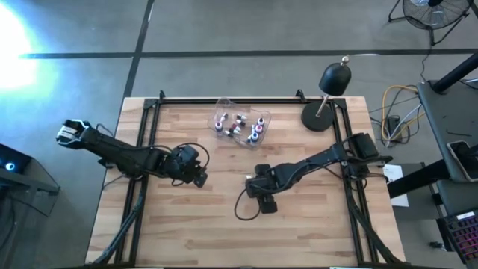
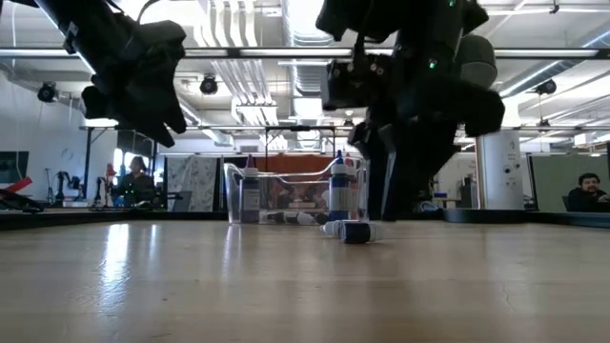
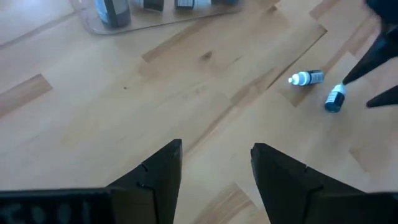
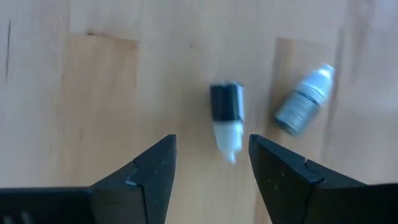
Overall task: Pick & Place food coloring
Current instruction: Put the small purple food coloring bottle into the transparent bin, then put the small green food coloring bottle into the transparent bin, then return to Home Position
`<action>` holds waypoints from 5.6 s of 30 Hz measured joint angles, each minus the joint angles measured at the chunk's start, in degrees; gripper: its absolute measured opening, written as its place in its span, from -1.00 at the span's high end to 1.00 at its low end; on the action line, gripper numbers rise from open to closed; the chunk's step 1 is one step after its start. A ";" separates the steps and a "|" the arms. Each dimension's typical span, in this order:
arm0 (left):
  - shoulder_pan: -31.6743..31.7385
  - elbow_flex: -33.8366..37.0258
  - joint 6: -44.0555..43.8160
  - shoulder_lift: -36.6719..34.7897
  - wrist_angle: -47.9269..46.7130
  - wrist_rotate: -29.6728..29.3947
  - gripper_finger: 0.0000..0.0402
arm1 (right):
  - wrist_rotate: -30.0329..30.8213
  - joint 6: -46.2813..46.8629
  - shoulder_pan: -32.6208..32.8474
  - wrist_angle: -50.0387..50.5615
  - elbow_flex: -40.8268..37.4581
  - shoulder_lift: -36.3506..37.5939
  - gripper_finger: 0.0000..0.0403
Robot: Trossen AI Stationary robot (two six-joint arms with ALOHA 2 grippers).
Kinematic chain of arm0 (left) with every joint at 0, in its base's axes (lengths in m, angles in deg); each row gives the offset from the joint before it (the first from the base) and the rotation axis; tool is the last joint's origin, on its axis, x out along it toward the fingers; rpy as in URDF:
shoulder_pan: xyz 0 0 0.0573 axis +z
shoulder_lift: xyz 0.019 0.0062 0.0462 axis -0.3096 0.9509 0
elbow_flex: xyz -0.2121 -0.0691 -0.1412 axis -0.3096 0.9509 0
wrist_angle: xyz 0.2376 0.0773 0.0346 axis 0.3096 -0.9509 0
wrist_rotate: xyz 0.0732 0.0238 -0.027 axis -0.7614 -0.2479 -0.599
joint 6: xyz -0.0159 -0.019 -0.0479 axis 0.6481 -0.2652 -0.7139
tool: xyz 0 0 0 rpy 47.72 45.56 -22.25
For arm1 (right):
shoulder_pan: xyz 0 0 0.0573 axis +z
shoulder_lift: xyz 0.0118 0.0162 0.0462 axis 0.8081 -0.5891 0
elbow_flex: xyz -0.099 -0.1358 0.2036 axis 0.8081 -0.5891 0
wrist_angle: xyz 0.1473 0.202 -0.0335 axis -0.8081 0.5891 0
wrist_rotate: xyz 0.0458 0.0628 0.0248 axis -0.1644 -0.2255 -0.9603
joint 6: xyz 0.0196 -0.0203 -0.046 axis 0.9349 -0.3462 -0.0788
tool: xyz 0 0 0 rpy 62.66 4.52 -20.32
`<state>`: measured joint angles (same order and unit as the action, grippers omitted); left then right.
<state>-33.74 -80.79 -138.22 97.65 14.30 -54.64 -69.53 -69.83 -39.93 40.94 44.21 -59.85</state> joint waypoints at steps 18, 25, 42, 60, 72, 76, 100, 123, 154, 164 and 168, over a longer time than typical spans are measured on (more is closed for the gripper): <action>-0.17 0.00 2.15 0.02 0.83 -0.49 0.16 | -1.11 7.68 -0.02 -1.14 4.77 -5.20 0.21; -0.15 0.18 2.79 0.04 0.98 -0.77 0.17 | -1.11 5.87 -0.02 -2.96 4.43 -5.24 0.18; -0.15 0.62 2.20 0.09 1.09 -0.73 0.17 | -2.64 3.66 -0.34 -3.44 2.76 -5.20 0.70; -0.15 0.62 2.27 0.09 2.55 -0.82 0.17 | 11.73 19.89 -25.47 -4.35 13.12 9.08 0.62; 1.19 0.77 8.69 1.76 14.13 -1.66 0.17 | 1.77 13.45 -25.82 3.04 14.45 14.36 -0.13; 2.90 0.77 24.07 5.34 26.58 4.44 0.17 | 4.38 10.19 -19.64 11.21 14.45 16.25 -0.21; 11.99 -15.30 69.94 40.07 42.57 31.64 0.17 | 12.65 41.24 2.66 31.30 9.03 16.94 -0.16; 16.00 -18.09 70.68 46.21 38.35 37.74 0.36 | 17.72 54.66 7.40 31.26 8.57 16.92 -0.16; 30.98 -19.22 57.70 21.18 26.15 3.51 0.35 | 27.21 55.91 6.56 31.13 7.26 18.34 -0.11; 23.14 -22.81 54.66 9.33 10.05 4.01 0.02 | 24.10 54.96 6.50 28.80 7.26 18.42 -0.11; 21.18 -22.36 50.74 2.80 7.81 12.97 0.02 | 20.39 48.52 4.89 24.62 7.26 19.60 -0.11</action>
<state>-12.55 -103.15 -87.49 100.46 22.11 -41.67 -49.14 -21.31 -35.04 65.56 51.47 -40.26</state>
